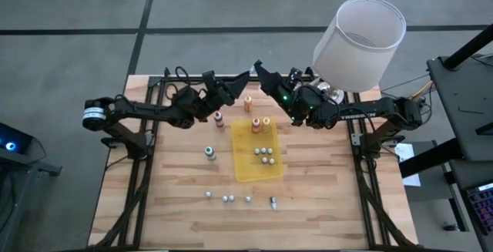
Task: Pick & Place food coloring
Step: Put the small pink food coloring bottle into the bin
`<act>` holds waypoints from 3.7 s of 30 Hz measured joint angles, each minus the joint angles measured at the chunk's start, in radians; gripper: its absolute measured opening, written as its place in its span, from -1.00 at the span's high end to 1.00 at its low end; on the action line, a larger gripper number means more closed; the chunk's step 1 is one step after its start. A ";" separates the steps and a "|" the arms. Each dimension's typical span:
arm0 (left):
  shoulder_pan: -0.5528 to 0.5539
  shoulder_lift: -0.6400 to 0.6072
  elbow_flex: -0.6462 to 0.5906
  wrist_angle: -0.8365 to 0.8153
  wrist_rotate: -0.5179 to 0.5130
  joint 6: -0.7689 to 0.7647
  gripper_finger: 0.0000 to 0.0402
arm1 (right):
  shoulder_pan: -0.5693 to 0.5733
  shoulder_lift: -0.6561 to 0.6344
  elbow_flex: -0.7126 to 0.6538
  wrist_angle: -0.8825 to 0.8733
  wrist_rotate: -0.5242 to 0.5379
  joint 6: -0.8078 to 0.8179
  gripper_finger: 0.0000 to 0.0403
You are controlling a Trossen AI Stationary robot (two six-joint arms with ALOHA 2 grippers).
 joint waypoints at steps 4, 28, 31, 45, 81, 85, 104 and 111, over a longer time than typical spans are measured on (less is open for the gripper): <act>-0.010 0.000 0.000 0.002 -0.030 0.028 -0.21 | 0.000 0.000 0.000 0.000 -0.003 0.000 0.71; -0.007 -0.001 0.007 -0.001 0.055 0.278 -0.21 | 0.000 0.001 -0.010 -0.014 -0.076 0.079 0.71; -0.006 -0.003 0.006 -0.005 0.064 0.337 -0.21 | 0.000 -0.001 -0.010 -0.022 -0.087 0.078 0.71; 0.006 -0.067 -0.019 -0.143 0.077 0.528 -0.21 | -0.006 -0.037 -0.016 -0.051 -0.129 0.056 0.71; -0.012 -0.056 0.034 -0.255 -0.035 0.936 -0.21 | -0.008 -0.035 -0.019 -0.114 -0.100 0.158 0.71; -0.012 -0.056 0.034 -0.269 -0.048 0.957 -0.21 | -0.008 -0.035 -0.019 -0.114 -0.100 0.158 0.71; -0.016 -0.030 0.062 -0.273 -0.089 0.984 -0.15 | -0.008 -0.035 -0.019 -0.114 -0.100 0.158 0.71; -0.032 -0.030 0.070 -0.274 -0.124 1.034 0.04 | -0.008 -0.035 -0.019 -0.115 -0.100 0.158 0.71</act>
